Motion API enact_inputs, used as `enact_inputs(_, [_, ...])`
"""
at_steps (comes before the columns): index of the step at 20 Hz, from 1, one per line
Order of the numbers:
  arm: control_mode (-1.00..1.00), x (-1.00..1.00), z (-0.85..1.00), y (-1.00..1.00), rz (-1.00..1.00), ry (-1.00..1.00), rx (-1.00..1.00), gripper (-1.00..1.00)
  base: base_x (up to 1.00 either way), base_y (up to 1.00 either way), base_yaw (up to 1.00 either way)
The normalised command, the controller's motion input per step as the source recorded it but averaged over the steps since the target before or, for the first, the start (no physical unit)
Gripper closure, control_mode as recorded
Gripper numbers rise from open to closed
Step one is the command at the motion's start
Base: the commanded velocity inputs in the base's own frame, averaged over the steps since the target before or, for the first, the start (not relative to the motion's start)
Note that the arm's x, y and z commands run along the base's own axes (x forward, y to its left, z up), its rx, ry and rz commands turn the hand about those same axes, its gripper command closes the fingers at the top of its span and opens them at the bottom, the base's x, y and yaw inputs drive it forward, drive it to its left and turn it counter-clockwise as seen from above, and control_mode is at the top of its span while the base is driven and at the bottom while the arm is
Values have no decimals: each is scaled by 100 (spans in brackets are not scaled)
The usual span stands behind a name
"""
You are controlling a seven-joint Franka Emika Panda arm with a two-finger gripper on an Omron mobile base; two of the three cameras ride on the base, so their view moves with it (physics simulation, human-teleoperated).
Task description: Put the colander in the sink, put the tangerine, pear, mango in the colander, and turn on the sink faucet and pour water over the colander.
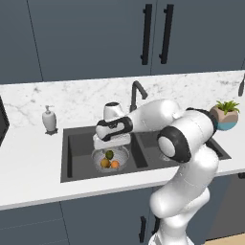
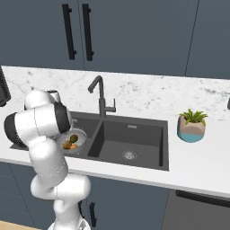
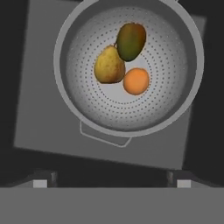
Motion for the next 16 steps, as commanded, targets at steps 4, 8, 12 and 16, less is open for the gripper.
enact_inputs(4, [-100, -64, 86, -19, 0, 0, 12, -100, 0, 0, 0])
enact_inputs(8, [-100, -65, 60, -13, -2, 0, 22, -100, 0, 0, 0])
enact_inputs(12, [-100, -62, 54, -19, 0, -1, 20, -100, 0, 0, 0])
enact_inputs(16, [-100, -69, 51, -23, 0, -3, 24, -100, 0, 0, 0])
